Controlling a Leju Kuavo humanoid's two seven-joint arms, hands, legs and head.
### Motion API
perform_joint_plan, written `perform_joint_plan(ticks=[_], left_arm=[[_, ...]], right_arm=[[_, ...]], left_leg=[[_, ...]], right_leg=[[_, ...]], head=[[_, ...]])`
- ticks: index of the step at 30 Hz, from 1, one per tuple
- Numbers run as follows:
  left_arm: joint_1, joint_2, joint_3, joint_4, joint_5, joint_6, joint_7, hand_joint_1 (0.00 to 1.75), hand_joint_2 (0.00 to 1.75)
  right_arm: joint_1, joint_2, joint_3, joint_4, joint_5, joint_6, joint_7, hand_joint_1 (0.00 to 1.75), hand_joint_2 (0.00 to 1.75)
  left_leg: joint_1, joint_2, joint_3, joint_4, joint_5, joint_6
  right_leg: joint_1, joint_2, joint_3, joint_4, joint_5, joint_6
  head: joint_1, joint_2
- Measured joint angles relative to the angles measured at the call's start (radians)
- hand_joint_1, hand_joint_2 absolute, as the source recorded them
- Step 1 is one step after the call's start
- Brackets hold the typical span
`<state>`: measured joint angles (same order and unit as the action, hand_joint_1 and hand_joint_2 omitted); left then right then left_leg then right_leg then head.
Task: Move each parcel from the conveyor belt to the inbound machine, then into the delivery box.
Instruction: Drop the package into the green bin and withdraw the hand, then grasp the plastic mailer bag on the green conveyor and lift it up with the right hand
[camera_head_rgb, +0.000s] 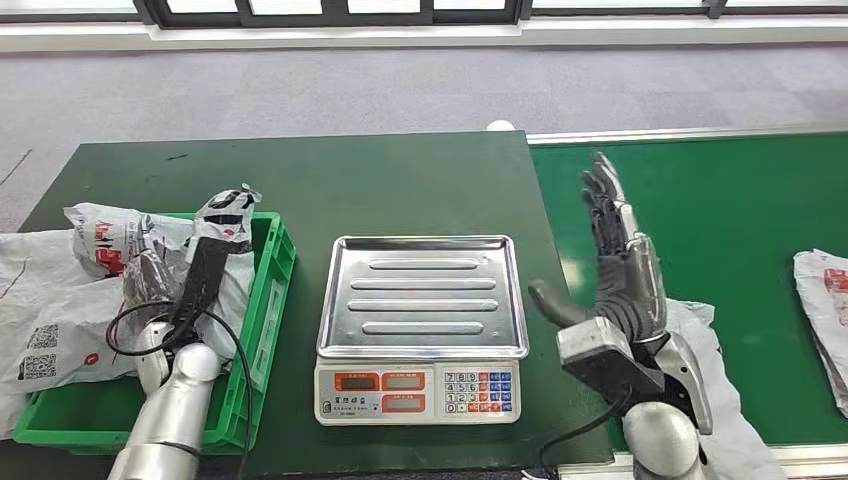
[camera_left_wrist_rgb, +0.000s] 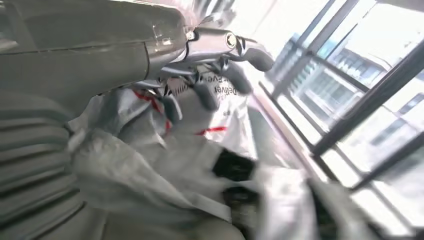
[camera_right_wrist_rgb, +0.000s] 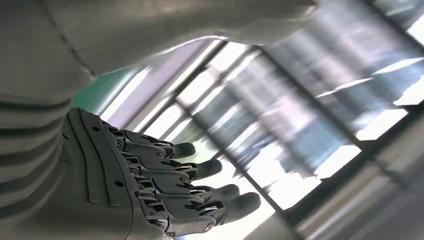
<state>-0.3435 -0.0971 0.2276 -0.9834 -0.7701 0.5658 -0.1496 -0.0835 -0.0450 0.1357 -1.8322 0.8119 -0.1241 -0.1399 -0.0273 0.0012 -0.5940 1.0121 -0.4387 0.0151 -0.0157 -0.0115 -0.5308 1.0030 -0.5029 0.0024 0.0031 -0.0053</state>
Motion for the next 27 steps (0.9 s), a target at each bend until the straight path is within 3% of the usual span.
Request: perform_joint_plan(ticks=[3, 5, 12, 15, 19, 22, 27], left_arm=[[0.083, -0.043, 0.0, -0.156, 0.434, -0.096, -0.087, 0.0, 0.0], [0.134, -0.06, -0.004, -0.242, 0.615, -0.169, -0.089, 0.0, 0.0], [0.233, -0.07, -0.041, -0.386, 0.807, -0.275, -0.106, 0.0, 0.0], [0.267, -0.07, -0.069, -0.443, 0.855, -0.314, -0.141, 0.0, 0.0], [0.308, -0.067, -0.109, -0.503, 0.892, -0.33, -0.158, 0.0, 0.0], [0.327, -0.059, -0.133, -0.519, 0.916, -0.349, -0.154, 0.0, 0.0], [0.333, -0.05, -0.157, -0.519, 0.934, -0.366, -0.149, 0.0, 0.0]], right_arm=[[-0.031, -0.139, -0.072, 0.135, 0.247, -0.039, 0.155, 0.0, 0.0], [-0.054, -0.233, -0.114, 0.231, 0.32, -0.036, 0.192, 0.0, 0.0], [-0.074, -0.431, -0.158, 0.407, 0.377, 0.101, 0.281, 0.0, 0.0], [-0.048, -0.54, -0.181, 0.459, 0.332, 0.194, 0.294, 0.0, 0.0], [0.025, -0.674, -0.246, 0.5, 0.234, 0.344, 0.295, 0.0, 1.75], [0.087, -0.712, -0.284, 0.512, 0.179, 0.419, 0.285, 0.0, 1.75], [0.163, -0.719, -0.294, 0.523, 0.088, 0.525, 0.264, 0.0, 1.75]], left_leg=[[-0.003, -0.001, 0.012, -0.001, -0.007, 0.005], [-0.005, -0.003, 0.018, 0.0, -0.008, 0.006], [-0.005, -0.006, 0.016, 0.0, -0.008, 0.006], [-0.005, -0.008, 0.015, 0.001, -0.009, 0.007], [-0.005, -0.01, 0.011, 0.001, -0.009, 0.007], [-0.005, -0.009, 0.01, 0.001, -0.01, 0.007], [-0.004, -0.007, 0.009, 0.001, -0.01, 0.007]], right_leg=[[-0.004, -0.001, 0.012, -0.002, -0.007, 0.005], [-0.005, -0.004, 0.016, -0.003, -0.008, 0.006], [-0.005, -0.005, 0.014, -0.003, -0.009, 0.006], [-0.006, -0.008, 0.013, -0.003, -0.01, 0.007], [-0.006, -0.01, 0.011, -0.004, -0.011, 0.008], [-0.005, -0.009, 0.009, -0.004, -0.011, 0.008], [-0.004, -0.008, 0.007, -0.004, -0.011, 0.008]], head=[[0.0, 0.0], [0.0, 0.0], [0.0, 0.0], [0.0, 0.0], [0.0, 0.0], [0.0, 0.0], [0.0, 0.0]])
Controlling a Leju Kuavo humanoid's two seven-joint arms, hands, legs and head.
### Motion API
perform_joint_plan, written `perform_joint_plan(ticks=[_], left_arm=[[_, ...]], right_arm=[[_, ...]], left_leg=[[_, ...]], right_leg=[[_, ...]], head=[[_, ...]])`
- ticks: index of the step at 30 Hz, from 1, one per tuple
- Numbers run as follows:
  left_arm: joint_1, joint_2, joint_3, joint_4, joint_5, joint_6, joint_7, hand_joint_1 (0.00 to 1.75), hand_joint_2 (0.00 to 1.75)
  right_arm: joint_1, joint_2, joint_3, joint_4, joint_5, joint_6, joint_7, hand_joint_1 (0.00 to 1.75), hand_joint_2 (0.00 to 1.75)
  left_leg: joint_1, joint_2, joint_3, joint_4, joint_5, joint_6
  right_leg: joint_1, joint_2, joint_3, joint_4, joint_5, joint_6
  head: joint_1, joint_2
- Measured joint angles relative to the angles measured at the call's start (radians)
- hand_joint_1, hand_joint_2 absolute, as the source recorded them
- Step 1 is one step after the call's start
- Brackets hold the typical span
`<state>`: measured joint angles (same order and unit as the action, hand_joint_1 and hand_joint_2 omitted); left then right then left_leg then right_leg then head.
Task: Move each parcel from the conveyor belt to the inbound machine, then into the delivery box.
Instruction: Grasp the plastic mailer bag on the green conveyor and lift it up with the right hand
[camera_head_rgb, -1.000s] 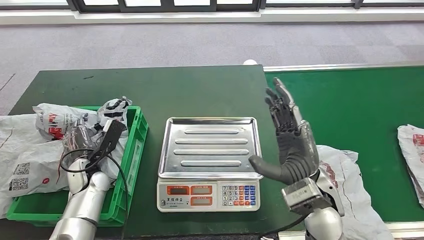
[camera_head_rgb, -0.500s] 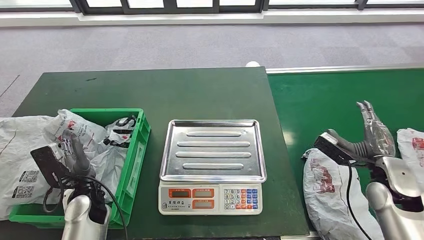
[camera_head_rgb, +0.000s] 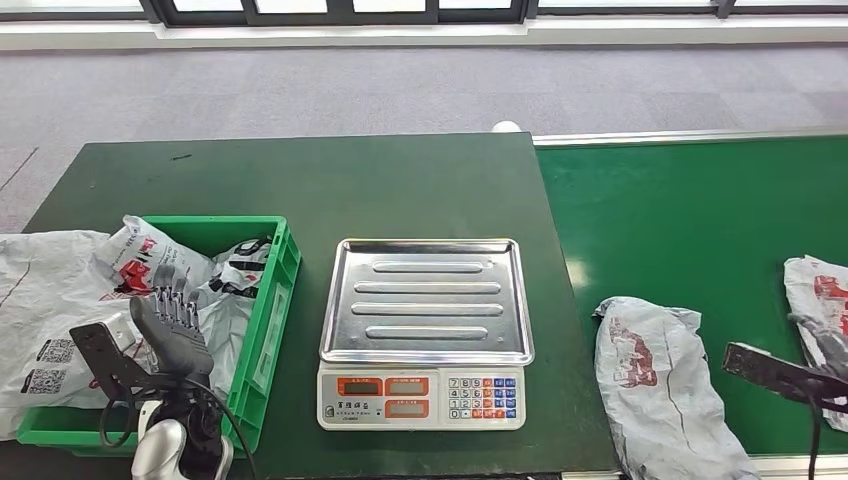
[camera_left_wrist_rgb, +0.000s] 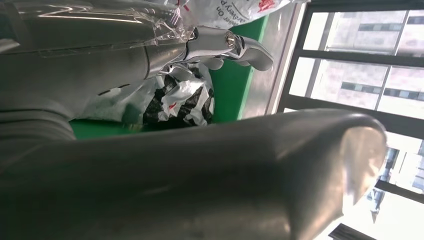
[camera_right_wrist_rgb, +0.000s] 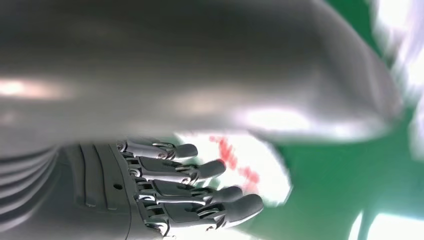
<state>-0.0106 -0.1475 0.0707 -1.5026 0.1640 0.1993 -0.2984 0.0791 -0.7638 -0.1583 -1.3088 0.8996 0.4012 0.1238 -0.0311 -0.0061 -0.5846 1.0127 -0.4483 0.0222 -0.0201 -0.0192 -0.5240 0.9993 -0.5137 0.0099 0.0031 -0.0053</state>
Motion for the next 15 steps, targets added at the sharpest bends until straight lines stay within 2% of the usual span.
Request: perform_joint_plan(ticks=[2, 8, 15], left_arm=[[0.0, 0.001, -0.007, 0.002, 0.002, -0.004, 0.002, 0.0, 0.0], [0.002, 0.002, -0.021, 0.003, 0.002, -0.006, 0.002, 0.0, 0.0], [0.005, 0.002, -0.023, 0.003, 0.002, -0.008, 0.006, 0.0, 0.0]], right_arm=[[0.029, 0.004, 0.002, 0.0, -0.041, 0.036, -0.007, 0.0, 1.75], [0.057, 0.034, 0.048, 0.001, -0.055, 0.021, 0.007, 0.0, 1.75], [0.057, 0.039, 0.075, 0.003, -0.061, 0.019, -0.002, 0.0, 1.75]], left_leg=[[0.0, -0.001, -0.001, 0.0, 0.0, 0.0], [0.0, 0.0, -0.001, 0.0, 0.0, 0.0], [0.0, 0.0, -0.001, 0.0, 0.0, 0.0]], right_leg=[[0.0, -0.001, 0.001, 0.0, 0.0, 0.0], [0.0, 0.0, 0.0, 0.0, 0.0, 0.0], [0.0, 0.0, 0.0, 0.0, 0.0, 0.0]], head=[[0.0, 0.0], [0.0, 0.0], [0.0, 0.0]])
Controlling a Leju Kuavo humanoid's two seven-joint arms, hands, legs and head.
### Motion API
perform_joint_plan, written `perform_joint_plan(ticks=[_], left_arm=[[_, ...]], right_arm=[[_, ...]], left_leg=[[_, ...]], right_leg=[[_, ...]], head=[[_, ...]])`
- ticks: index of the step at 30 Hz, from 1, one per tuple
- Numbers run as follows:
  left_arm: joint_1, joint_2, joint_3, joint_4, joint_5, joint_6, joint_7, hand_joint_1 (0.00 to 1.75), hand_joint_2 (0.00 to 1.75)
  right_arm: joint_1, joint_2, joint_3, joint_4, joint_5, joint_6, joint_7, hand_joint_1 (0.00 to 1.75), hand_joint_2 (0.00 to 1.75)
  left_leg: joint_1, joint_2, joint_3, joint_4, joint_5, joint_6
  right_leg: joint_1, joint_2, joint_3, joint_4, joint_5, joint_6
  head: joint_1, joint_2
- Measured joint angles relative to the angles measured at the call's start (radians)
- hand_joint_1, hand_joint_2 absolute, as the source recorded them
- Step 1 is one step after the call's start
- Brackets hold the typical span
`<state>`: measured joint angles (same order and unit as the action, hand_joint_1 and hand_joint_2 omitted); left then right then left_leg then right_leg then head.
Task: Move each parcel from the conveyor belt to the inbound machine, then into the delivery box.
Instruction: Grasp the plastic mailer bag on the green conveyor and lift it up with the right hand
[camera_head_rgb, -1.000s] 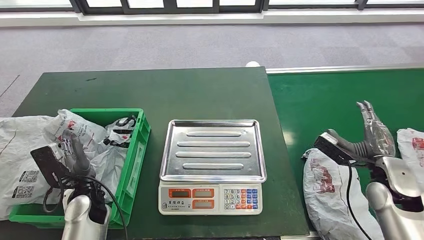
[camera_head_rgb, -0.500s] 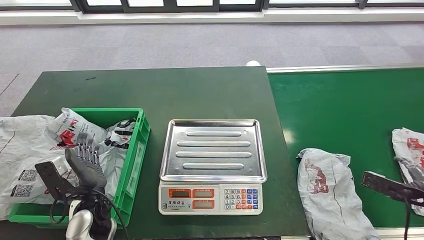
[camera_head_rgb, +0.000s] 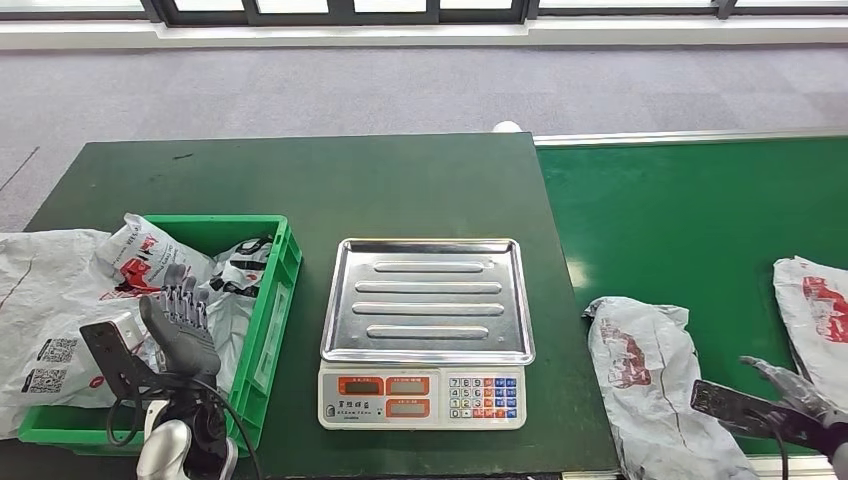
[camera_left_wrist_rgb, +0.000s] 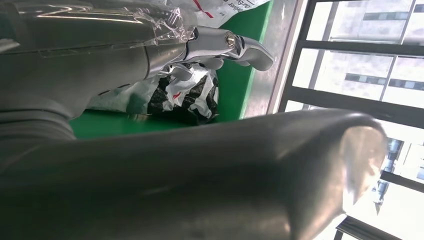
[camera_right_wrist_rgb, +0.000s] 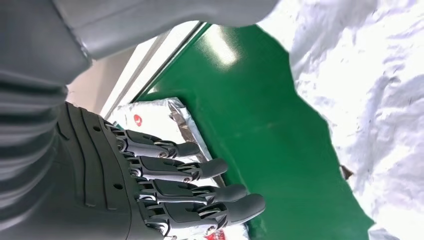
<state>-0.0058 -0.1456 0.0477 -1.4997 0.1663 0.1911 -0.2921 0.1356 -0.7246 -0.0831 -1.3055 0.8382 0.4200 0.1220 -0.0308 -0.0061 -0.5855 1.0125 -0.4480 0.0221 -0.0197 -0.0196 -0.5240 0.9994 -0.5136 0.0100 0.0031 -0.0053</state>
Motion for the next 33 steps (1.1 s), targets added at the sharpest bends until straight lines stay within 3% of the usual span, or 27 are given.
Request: perform_joint_plan(ticks=[6, 17, 18, 21, 22, 25, 28, 30, 33], left_arm=[[-0.002, -0.004, 0.0, 0.003, -0.006, -0.008, 0.014, 0.0, 0.0], [-0.021, -0.008, -0.021, 0.023, -0.019, -0.023, 0.028, 0.0, 0.0], [-0.023, -0.008, -0.024, 0.025, -0.019, -0.023, 0.029, 0.0, 0.0], [-0.025, -0.009, -0.028, 0.032, -0.019, -0.023, 0.03, 0.0, 0.0], [-0.026, -0.009, -0.028, 0.034, -0.019, -0.023, 0.03, 0.0, 0.0], [-0.025, -0.009, -0.028, 0.037, -0.019, -0.023, 0.031, 0.0, 0.0], [0.003, -0.009, -0.027, 0.013, -0.018, -0.014, 0.029, 0.0, 0.0], [0.04, -0.01, -0.023, -0.026, -0.018, -0.013, 0.031, 0.0, 0.0], [0.08, -0.013, -0.015, -0.075, -0.018, -0.029, 0.039, 0.0, 0.0]], right_arm=[[-0.089, 0.066, 0.108, 0.098, 0.015, -0.066, -0.061, 0.0, 1.75], [-0.199, 0.179, 0.284, 0.277, 0.021, -0.134, -0.074, 0.0, 1.75], [-0.207, 0.189, 0.294, 0.289, 0.021, -0.141, -0.077, 0.33, 1.75], [-0.232, 0.218, 0.324, 0.327, 0.022, -0.162, -0.088, 1.64, 1.75], [-0.237, 0.224, 0.334, 0.338, 0.021, -0.166, -0.093, 1.75, 1.75], [-0.252, 0.232, 0.36, 0.363, 0.013, -0.199, -0.118, 1.75, 1.75], [-0.26, 0.246, 0.369, 0.358, 0.045, -0.361, -0.117, 1.75, 1.75], [-0.251, 0.274, 0.358, 0.306, 0.091, -0.482, -0.091, 1.75, 1.75], [-0.215, 0.322, 0.317, 0.15, 0.186, -0.514, -0.054, 1.75, 1.75]], left_leg=[[0.002, 0.003, 0.001, 0.0, 0.0, -0.001], [0.003, 0.003, 0.001, 0.0, 0.001, -0.002], [0.004, 0.004, 0.001, 0.0, 0.001, -0.003], [0.008, 0.012, 0.002, 0.0, 0.0, -0.005], [0.009, 0.015, 0.003, 0.001, -0.001, -0.005], [0.012, 0.02, 0.002, 0.002, -0.001, -0.006], [0.012, 0.02, -0.004, 0.003, -0.001, -0.007], [0.012, 0.021, -0.007, 0.003, 0.001, -0.007], [0.012, 0.016, -0.009, 0.004, 0.003, -0.008]], right_leg=[[0.002, 0.002, -0.001, 0.0, 0.001, -0.001], [0.004, 0.003, 0.0, 0.0, 0.002, -0.002], [0.004, 0.004, 0.0, 0.0, 0.002, -0.003], [0.008, 0.011, -0.001, -0.001, 0.004, -0.006], [0.009, 0.014, -0.001, -0.001, 0.005, -0.007], [0.012, 0.019, 0.0, -0.002, 0.007, -0.008], [0.013, 0.02, -0.001, -0.001, 0.008, -0.008], [0.012, 0.02, -0.006, -0.001, 0.01, -0.008], [0.013, 0.017, -0.011, 0.0, 0.01, -0.009]], head=[[0.0, 0.0], [0.0, 0.0], [0.0, 0.0], [0.0, 0.0], [0.0, 0.0], [0.0, 0.0], [0.0, 0.0], [0.0, 0.0], [0.0, 0.0]])
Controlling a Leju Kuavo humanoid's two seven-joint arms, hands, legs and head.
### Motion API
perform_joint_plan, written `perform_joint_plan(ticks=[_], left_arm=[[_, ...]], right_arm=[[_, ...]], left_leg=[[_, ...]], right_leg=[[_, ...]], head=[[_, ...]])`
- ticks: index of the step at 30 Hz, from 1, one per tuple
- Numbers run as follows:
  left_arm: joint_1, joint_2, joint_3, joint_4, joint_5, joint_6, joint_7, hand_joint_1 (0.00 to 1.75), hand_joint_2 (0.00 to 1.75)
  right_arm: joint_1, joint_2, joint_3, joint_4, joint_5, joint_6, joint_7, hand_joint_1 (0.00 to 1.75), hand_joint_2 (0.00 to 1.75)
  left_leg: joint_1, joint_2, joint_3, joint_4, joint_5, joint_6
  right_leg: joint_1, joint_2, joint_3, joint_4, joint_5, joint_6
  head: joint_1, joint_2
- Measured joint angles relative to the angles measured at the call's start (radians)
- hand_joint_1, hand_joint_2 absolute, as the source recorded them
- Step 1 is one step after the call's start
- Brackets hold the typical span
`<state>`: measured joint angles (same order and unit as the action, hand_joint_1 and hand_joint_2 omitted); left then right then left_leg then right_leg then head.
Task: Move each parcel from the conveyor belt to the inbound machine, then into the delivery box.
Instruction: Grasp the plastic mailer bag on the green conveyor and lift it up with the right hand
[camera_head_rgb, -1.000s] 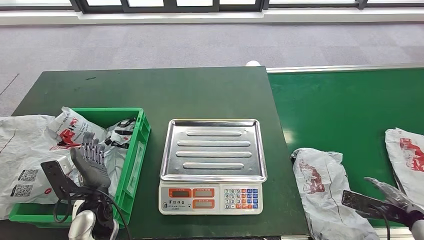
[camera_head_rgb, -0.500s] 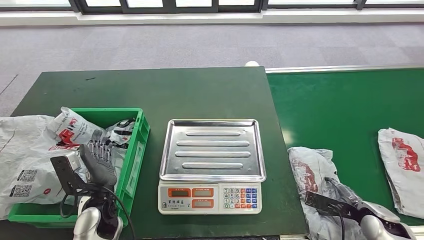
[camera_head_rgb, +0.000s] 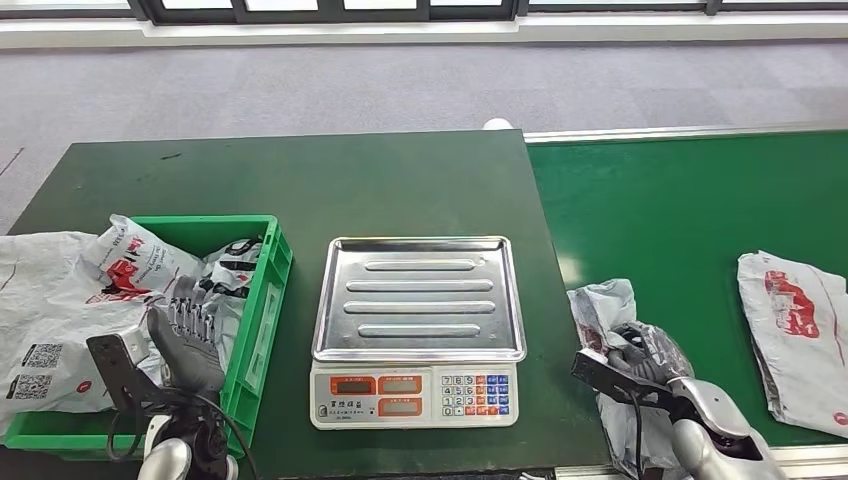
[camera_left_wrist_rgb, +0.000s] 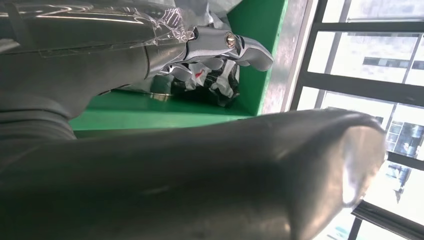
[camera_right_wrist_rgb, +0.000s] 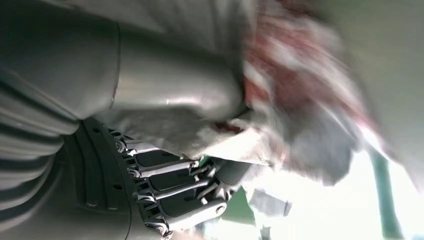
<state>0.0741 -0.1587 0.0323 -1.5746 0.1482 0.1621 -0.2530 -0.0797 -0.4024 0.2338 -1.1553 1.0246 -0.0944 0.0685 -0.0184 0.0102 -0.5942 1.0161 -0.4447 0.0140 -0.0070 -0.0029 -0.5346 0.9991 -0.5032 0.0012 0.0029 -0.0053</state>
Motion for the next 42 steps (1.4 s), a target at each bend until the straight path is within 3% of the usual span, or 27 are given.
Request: perform_joint_plan(ticks=[4, 8, 16, 18, 22, 25, 28, 31, 36, 42], left_arm=[[0.018, -0.004, 0.007, -0.031, -0.001, -0.009, 0.002, 0.0, 0.0], [0.023, -0.005, 0.01, -0.043, -0.001, -0.009, 0.002, 0.0, 0.0], [0.024, -0.014, 0.012, -0.05, -0.02, -0.017, 0.002, 0.0, 0.0], [0.022, -0.016, 0.012, -0.05, -0.021, -0.02, 0.002, 0.0, 0.0], [0.021, -0.019, 0.012, -0.05, -0.023, -0.023, 0.002, 0.0, 0.0], [0.013, -0.023, 0.012, -0.045, -0.024, -0.024, 0.001, 0.0, 0.0], [-0.018, -0.028, 0.012, -0.019, -0.019, -0.023, -0.003, 0.0, 0.0], [-0.05, -0.033, 0.011, 0.01, -0.015, -0.021, -0.008, 0.0, 0.0], [-0.071, -0.038, 0.011, 0.034, -0.011, -0.019, -0.011, 0.0, 0.0], [-0.083, -0.041, 0.01, 0.045, 0.0, -0.015, -0.024, 0.0, 0.0]], right_arm=[[0.044, 0.048, -0.052, -0.164, 0.054, 0.007, 0.006, 1.75, 1.75], [0.064, 0.073, -0.083, -0.233, 0.066, 0.004, -0.008, 1.75, 1.75], [0.097, 0.162, -0.149, -0.365, 0.15, -0.084, -0.044, 1.75, 1.75], [0.105, 0.187, -0.158, -0.399, 0.171, -0.132, -0.044, 1.75, 1.75], [0.125, 0.224, -0.206, -0.5, 0.175, -0.337, -0.068, 1.75, 1.75], [0.135, 0.245, -0.273, -0.602, 0.128, -0.491, -0.125, 1.75, 1.75], [0.112, 0.277, -0.354, -0.69, 0.048, -0.589, -0.262, 1.75, 1.75], [0.075, 0.319, -0.427, -0.746, -0.006, -0.606, -0.38, 1.75, 1.75], [0.051, 0.357, -0.483, -0.784, -0.025, -0.608, -0.417, 1.75, 1.75], [-0.014, 0.429, -0.524, -0.782, -0.05, -0.606, -0.585, 1.75, 1.75]], left_leg=[[0.0, -0.006, -0.003, 0.0, 0.0, 0.0], [0.0, -0.007, -0.004, 0.0, 0.0, 0.0], [0.0, -0.007, -0.005, 0.0, 0.0, 0.0], [0.0, -0.007, -0.005, 0.0, 0.0, 0.0], [0.0, -0.008, -0.005, 0.0, 0.0, 0.0], [0.0, -0.007, -0.006, 0.0, 0.0, 0.0], [-0.001, -0.007, -0.006, 0.0, 0.0, 0.0], [-0.001, -0.006, -0.005, 0.0, 0.0, 0.0], [-0.001, -0.006, -0.005, 0.0, 0.001, -0.001], [-0.001, -0.006, -0.006, 0.0, 0.001, -0.001]], right_leg=[[0.0, -0.006, -0.001, 0.0, -0.003, -0.001], [0.0, -0.007, -0.002, 0.0, -0.003, -0.001], [0.0, -0.007, -0.003, 0.0, -0.003, -0.001], [0.0, -0.007, -0.003, 0.0, -0.003, -0.001], [0.0, -0.008, -0.003, 0.0, -0.003, -0.001], [0.0, -0.007, -0.004, 0.0, -0.003, -0.001], [-0.001, -0.007, -0.004, 0.0, -0.003, -0.001], [-0.001, -0.007, -0.004, 0.0, -0.002, -0.001], [-0.001, -0.007, -0.003, 0.0, -0.002, 0.0], [0.0, -0.007, -0.004, 0.0, -0.002, 0.0]], head=[[0.0, 0.0], [0.0, 0.0], [0.0, 0.0], [0.0, 0.0], [0.0, 0.0], [0.0, 0.0], [0.0, 0.0], [0.0, 0.0], [0.0, 0.0], [0.0, 0.0]])
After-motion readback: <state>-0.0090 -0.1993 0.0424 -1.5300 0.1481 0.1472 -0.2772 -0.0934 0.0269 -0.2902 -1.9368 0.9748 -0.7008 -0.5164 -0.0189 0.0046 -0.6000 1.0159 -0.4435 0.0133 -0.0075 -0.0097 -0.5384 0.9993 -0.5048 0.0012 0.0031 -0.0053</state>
